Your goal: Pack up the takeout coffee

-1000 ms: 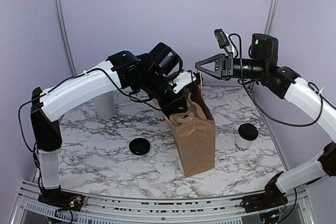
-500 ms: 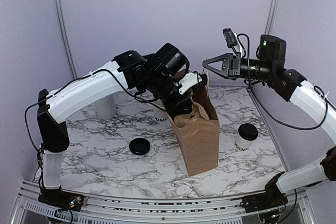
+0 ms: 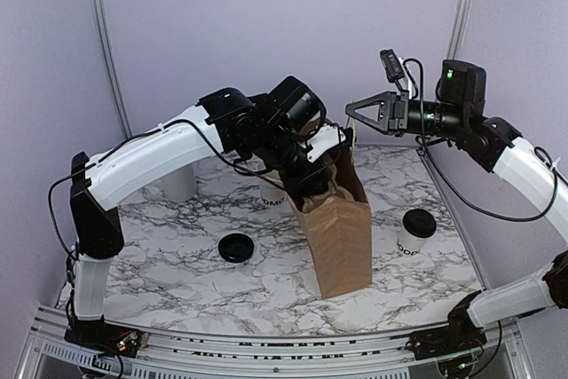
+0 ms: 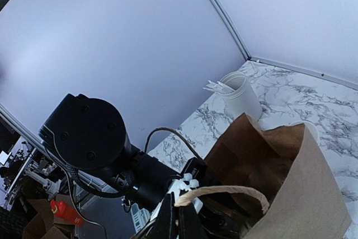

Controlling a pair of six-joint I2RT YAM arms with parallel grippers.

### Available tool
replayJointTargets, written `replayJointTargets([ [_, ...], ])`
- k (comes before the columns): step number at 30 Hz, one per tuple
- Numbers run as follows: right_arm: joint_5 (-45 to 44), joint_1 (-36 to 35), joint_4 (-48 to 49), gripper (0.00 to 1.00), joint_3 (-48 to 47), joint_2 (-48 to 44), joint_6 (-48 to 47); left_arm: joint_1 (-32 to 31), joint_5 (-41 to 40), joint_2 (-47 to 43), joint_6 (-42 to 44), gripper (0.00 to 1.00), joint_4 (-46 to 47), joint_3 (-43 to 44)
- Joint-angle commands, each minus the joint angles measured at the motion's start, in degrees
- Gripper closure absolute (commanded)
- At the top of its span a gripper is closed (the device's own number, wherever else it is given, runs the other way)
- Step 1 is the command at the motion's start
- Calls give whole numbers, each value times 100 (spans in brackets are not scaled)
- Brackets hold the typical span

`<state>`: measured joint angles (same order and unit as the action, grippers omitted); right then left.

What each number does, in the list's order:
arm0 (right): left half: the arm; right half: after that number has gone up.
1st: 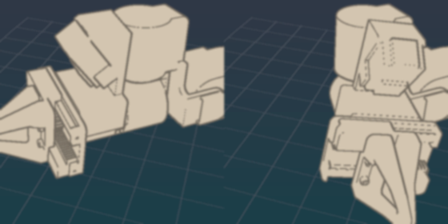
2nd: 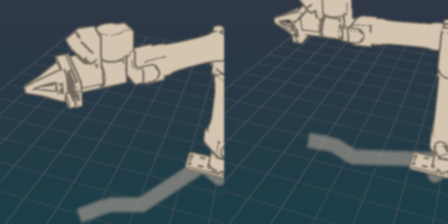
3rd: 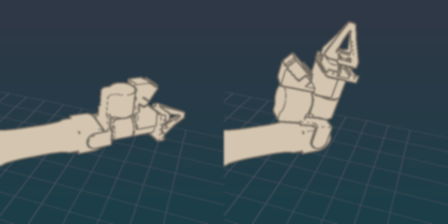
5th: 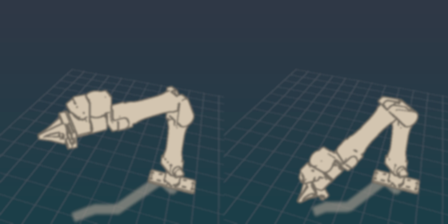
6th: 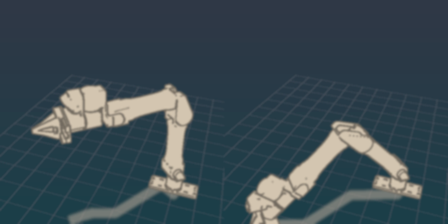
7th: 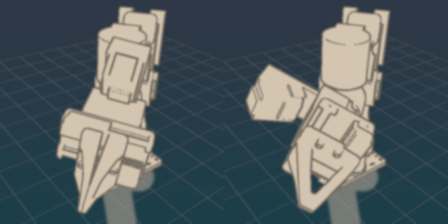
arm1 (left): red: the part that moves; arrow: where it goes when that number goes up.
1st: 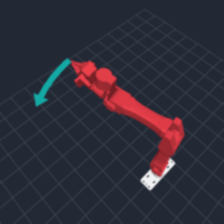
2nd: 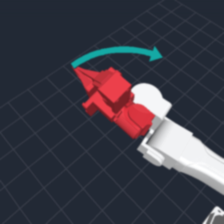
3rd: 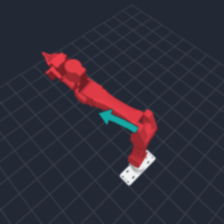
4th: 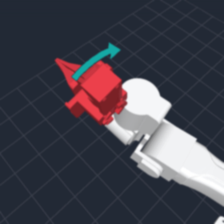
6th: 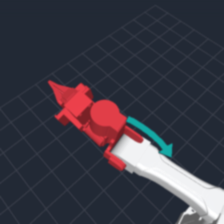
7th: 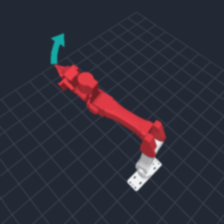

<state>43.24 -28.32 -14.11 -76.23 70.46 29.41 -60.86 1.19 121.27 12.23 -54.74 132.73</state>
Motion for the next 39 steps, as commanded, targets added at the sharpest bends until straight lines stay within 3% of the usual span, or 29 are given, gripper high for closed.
replayJointTargets([
  [1,-104,53,-39,100,-56,-102,-121,-42,-62,126,-25,60,-116,207],
  [4,-114,60,-39,100,-53,-94,-116,-44,-74,116,-11,59,-111,202],
  [13,-147,61,-74,100,-78,-84,-114,-42,-223,35,-48,42,-96,412],
  [39,-835,62,-646,100,-301,-90,-347,-40,-528,-875,-586,39,822,579],
])
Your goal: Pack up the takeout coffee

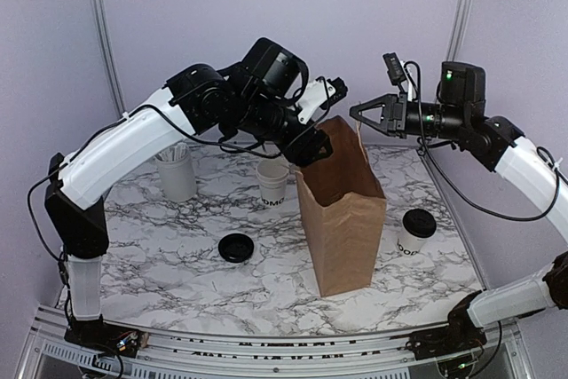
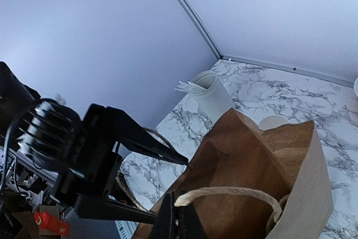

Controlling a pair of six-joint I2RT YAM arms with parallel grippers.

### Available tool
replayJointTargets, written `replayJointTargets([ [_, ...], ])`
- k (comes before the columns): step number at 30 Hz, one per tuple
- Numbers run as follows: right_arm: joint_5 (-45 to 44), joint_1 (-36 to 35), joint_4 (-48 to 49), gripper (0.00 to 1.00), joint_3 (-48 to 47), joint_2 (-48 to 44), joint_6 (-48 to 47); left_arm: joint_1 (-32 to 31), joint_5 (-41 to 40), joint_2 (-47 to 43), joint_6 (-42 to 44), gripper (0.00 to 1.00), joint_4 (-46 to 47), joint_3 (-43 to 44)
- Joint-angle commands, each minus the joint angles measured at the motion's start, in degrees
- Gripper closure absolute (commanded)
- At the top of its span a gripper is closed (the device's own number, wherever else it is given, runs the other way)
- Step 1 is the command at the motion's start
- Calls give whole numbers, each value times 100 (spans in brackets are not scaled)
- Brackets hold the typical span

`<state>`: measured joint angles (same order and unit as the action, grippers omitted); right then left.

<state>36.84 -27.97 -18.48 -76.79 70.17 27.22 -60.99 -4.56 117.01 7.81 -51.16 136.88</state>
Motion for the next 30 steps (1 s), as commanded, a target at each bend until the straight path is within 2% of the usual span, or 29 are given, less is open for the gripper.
replayJointTargets([
  [1,-217,22,-235,100,-246,-68,-132,-27,57,-511,-171,39,519,125],
  [8,-419,28,-479,100,-354,-82,-227,-34,121,-888,-358,37,859,-112],
  [18,-643,28,-675,93,-427,-66,-299,-34,58,-1677,-924,31,1201,-679],
  [24,-783,26,-861,87,-547,-51,-389,-28,-850,-2058,-1546,29,1252,-1333],
  [30,-1103,27,-1247,78,-743,-71,-581,-41,-624,-2125,-2223,30,1467,-1874],
])
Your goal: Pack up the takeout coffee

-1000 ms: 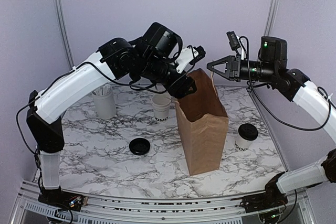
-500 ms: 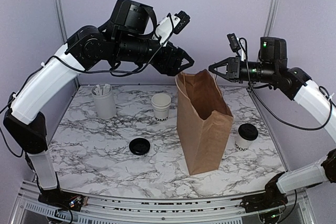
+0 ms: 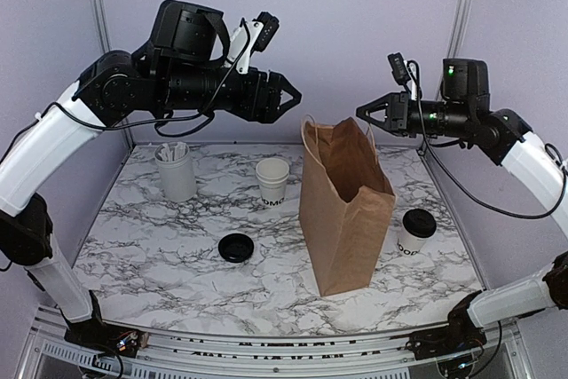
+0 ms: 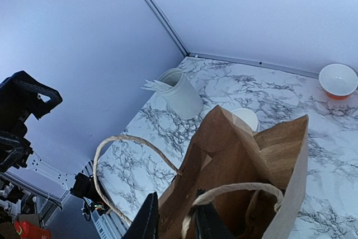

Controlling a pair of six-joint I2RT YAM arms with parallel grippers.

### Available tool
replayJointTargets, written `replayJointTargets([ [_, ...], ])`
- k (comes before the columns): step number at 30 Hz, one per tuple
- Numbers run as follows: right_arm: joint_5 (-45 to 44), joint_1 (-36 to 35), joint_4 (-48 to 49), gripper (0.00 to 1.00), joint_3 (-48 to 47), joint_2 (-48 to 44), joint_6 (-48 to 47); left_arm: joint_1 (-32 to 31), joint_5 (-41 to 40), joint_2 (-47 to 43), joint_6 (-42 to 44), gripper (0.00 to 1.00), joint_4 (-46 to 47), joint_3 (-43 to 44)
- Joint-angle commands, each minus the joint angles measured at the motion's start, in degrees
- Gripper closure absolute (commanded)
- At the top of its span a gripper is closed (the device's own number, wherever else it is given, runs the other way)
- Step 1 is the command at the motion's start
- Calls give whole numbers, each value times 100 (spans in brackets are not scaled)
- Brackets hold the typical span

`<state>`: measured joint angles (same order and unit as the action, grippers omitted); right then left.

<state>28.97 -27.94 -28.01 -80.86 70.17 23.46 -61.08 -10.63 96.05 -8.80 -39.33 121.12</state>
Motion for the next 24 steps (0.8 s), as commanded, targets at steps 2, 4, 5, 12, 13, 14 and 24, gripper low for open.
replayJointTargets([
  [2,-443,25,-454,75,-377,-89,-256,-31,49,-36,-691,30,415,-471],
  [4,-546,21,-573,72,-400,-112,-300,-28,91,-4,-846,30,510,-553],
  [5,-588,23,-627,70,-404,-136,-312,-35,161,27,-896,30,540,-559],
  [12,-790,26,-821,49,-386,-334,-367,-128,281,230,-1011,37,744,-582],
  [13,-800,26,-839,47,-379,-359,-372,-139,289,256,-1030,38,767,-579],
  [14,-805,21,-858,46,-387,-382,-377,-153,267,285,-1046,40,777,-559],
  [24,-1240,26,-1276,27,-327,-664,-480,-320,-162,594,-1090,51,788,-311],
])
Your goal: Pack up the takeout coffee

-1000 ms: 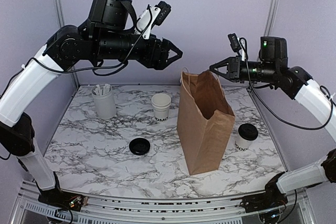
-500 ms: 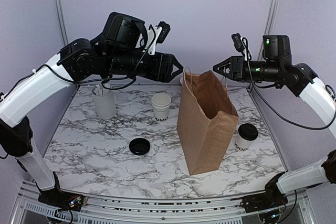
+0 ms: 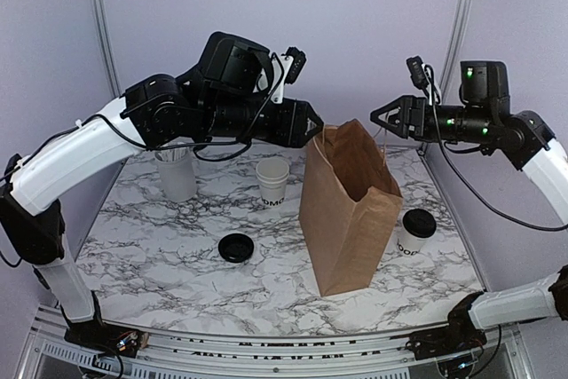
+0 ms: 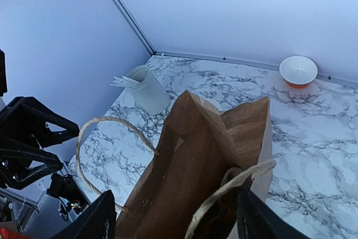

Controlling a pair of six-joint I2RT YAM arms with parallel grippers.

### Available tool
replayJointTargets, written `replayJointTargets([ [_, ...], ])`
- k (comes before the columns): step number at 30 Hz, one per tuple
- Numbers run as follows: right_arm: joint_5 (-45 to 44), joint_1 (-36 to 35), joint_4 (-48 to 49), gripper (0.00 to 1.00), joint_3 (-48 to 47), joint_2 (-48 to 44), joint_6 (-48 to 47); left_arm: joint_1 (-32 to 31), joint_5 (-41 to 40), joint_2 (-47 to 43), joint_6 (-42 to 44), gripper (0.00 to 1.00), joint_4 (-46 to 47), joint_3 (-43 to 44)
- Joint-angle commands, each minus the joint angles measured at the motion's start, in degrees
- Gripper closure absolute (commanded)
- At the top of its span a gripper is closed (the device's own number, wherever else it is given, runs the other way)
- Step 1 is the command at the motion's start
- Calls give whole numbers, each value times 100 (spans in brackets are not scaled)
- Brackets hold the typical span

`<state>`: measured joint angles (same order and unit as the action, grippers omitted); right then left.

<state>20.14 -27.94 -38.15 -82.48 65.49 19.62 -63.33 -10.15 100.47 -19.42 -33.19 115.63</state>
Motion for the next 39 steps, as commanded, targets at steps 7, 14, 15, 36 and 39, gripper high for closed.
replayJointTargets([
  [7,-944,24,-545,14,-35,-454,-138,-145,-418,358,-48,66,185,401],
  [14,-1574,26,-645,2,22,-650,-158,-154,-674,470,-116,80,187,501],
  [15,-1661,24,-651,2,39,-666,-155,-153,-691,480,-133,83,182,510],
  [36,-2703,21,-798,1,308,-635,-92,-163,-1004,-67,-353,100,239,46],
  [39,-2749,28,-789,0,296,-611,-90,-179,-1051,-201,-367,100,290,-115],
])
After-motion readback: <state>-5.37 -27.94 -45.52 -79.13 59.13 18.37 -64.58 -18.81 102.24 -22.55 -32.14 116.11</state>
